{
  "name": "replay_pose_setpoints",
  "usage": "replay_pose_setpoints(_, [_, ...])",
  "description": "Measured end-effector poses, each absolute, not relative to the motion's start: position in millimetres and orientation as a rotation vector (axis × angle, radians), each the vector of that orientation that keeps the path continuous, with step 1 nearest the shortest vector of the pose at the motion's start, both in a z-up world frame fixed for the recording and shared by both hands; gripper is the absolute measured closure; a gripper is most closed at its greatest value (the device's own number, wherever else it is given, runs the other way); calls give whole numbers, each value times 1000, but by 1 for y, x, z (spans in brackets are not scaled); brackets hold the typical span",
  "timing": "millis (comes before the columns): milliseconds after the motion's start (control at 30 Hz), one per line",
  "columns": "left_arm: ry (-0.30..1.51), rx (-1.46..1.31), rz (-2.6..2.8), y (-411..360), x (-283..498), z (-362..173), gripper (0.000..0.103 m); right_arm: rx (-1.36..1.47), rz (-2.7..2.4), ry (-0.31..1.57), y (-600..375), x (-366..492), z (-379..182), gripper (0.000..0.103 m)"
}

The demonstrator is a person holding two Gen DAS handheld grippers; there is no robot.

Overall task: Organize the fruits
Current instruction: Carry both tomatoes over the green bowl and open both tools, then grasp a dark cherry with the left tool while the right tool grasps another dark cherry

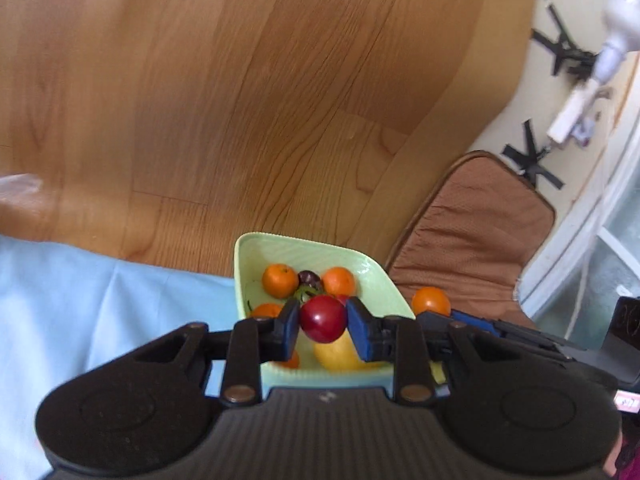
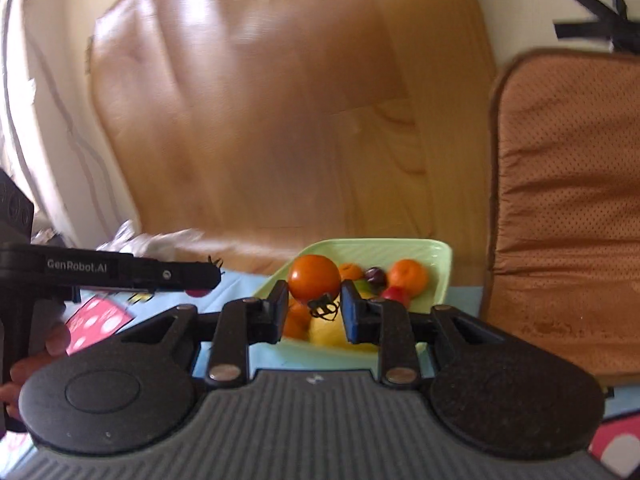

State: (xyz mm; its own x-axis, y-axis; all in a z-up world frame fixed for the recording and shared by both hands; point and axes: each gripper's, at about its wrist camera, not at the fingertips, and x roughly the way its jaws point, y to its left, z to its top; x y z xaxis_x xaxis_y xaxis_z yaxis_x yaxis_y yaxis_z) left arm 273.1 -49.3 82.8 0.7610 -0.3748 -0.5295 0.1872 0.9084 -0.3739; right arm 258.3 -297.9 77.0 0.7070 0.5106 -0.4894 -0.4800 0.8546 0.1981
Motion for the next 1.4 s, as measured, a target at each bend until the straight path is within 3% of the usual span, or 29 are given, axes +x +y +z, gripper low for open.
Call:
replay_pose_setpoints(267, [742, -276, -261, -73, 345, 37, 77, 25, 482, 592, -298, 309, 44, 70])
replay_pose_setpoints(300, [743, -264, -245, -75, 347, 34, 75, 26, 478, 589, -298, 309, 42, 69])
replay_pose_setpoints(333, [735, -251, -239, -75, 346, 35, 67, 30, 480, 589, -299, 309, 41, 63])
replay_pose_setpoints(400, [710, -249, -246, -74, 337, 40, 60, 27, 475, 562, -301, 303, 45, 57])
replay_pose_setpoints(667, [599, -272, -355, -59, 244, 74, 60, 36, 526, 477, -323, 242, 73, 58])
replay_pose_setpoints(967, [625, -239, -392, -49, 144, 35, 56, -140, 691, 640, -336, 144, 49, 58])
replay_pose_setpoints(1200, [619, -331, -286, -2, 117, 34, 55, -351, 765, 533, -285, 119, 45, 59])
replay_pose_setpoints(1400, [613, -226, -380, -32, 126, 41, 50, -362, 708, 559, -285, 137, 33, 59])
